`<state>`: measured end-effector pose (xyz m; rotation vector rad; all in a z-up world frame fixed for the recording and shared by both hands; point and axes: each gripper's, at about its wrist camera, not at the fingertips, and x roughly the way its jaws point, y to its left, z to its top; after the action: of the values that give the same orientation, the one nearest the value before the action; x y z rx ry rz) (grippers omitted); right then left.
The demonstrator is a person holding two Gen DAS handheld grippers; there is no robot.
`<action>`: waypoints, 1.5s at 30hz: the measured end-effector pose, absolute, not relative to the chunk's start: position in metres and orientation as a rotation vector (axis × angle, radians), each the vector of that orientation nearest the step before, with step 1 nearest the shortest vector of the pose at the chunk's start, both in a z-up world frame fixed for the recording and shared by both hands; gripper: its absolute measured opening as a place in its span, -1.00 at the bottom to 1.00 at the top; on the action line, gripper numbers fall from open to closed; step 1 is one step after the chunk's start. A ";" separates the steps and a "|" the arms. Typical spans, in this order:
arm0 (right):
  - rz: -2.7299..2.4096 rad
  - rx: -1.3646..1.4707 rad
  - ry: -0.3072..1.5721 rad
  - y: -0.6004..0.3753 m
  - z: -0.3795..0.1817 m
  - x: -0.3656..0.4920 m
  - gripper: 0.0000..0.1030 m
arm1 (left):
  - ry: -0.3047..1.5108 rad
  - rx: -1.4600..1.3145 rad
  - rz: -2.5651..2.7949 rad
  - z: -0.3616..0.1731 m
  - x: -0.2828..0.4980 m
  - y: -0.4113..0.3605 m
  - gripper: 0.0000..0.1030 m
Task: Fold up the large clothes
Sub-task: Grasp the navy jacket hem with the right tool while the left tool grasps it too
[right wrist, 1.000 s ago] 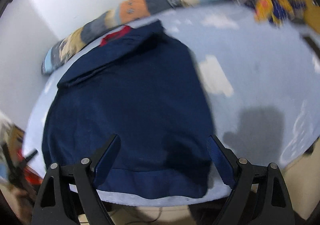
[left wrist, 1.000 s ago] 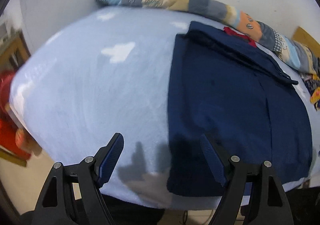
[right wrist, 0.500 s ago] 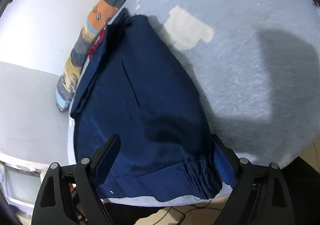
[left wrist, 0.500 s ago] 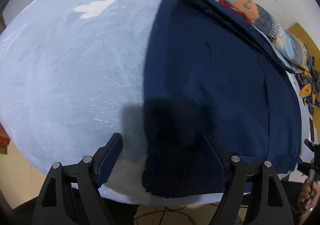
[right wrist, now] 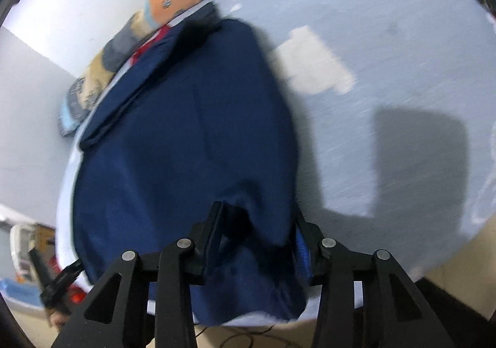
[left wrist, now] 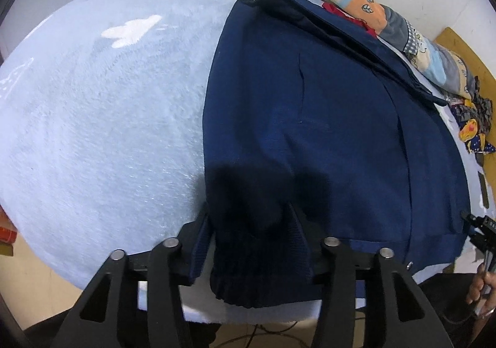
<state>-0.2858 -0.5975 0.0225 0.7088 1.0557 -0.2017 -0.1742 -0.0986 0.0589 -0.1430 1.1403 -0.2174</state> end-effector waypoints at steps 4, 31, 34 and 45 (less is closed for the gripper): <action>-0.173 0.733 1.091 -0.596 0.010 -0.282 0.23 | 1.151 -0.109 -0.207 0.060 -0.178 -0.097 0.47; -0.006 0.556 1.051 -0.560 0.011 -0.261 -0.35 | 0.988 -0.051 -0.198 0.056 -0.188 -0.114 -0.14; 0.030 0.568 1.006 -0.557 0.019 -0.262 -0.73 | 0.952 -0.039 -0.233 0.066 -0.194 -0.120 -0.67; 0.177 0.821 0.786 -0.571 0.055 -0.291 -0.76 | 0.878 -0.195 -0.310 0.083 -0.212 -0.092 -0.70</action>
<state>-0.2909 -0.5709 0.0548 0.8214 0.7863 0.1772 -0.2119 -0.0919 0.0825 -0.1949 0.8783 -0.3099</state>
